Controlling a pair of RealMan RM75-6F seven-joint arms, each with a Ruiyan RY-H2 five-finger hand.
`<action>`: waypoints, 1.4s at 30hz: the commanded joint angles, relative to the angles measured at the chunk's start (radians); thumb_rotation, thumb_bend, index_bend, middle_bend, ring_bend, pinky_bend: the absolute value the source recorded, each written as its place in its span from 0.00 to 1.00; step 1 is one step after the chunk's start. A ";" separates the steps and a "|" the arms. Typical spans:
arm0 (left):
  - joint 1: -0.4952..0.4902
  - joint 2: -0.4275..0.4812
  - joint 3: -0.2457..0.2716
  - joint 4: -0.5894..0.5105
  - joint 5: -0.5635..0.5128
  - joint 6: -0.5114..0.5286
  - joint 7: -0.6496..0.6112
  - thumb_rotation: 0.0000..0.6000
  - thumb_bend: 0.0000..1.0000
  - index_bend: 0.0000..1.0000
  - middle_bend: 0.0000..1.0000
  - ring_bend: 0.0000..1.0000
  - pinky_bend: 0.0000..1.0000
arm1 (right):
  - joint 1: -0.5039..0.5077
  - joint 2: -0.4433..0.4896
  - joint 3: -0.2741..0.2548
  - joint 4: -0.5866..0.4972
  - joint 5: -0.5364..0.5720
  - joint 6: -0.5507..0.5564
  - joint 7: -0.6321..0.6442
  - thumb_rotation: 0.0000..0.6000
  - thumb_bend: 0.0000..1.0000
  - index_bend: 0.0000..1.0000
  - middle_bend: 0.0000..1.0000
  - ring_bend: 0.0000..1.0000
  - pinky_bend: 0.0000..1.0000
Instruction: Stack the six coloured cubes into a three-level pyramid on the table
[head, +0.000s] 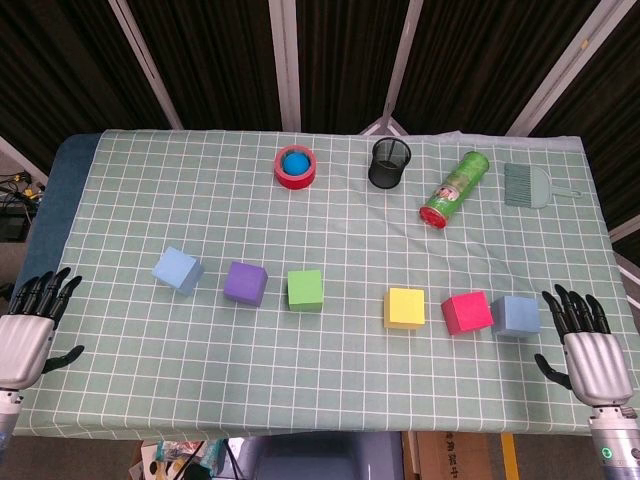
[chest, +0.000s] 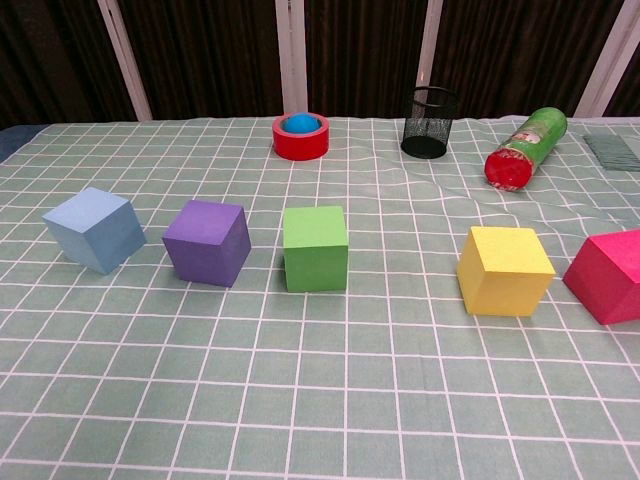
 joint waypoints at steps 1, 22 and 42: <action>-0.003 0.003 -0.002 -0.004 -0.005 -0.006 -0.005 1.00 0.00 0.00 0.00 0.00 0.07 | 0.000 0.000 -0.001 0.001 -0.003 0.001 -0.003 1.00 0.27 0.00 0.00 0.00 0.00; -0.008 0.013 0.007 -0.034 -0.021 -0.033 -0.007 1.00 0.00 0.00 0.00 0.00 0.07 | -0.001 -0.004 -0.003 -0.007 0.004 -0.005 -0.001 1.00 0.27 0.00 0.00 0.00 0.00; -0.057 0.035 -0.033 -0.149 -0.084 -0.099 0.065 1.00 0.01 0.00 0.00 0.00 0.08 | 0.008 -0.011 0.012 -0.011 0.048 -0.035 0.030 1.00 0.27 0.00 0.00 0.00 0.00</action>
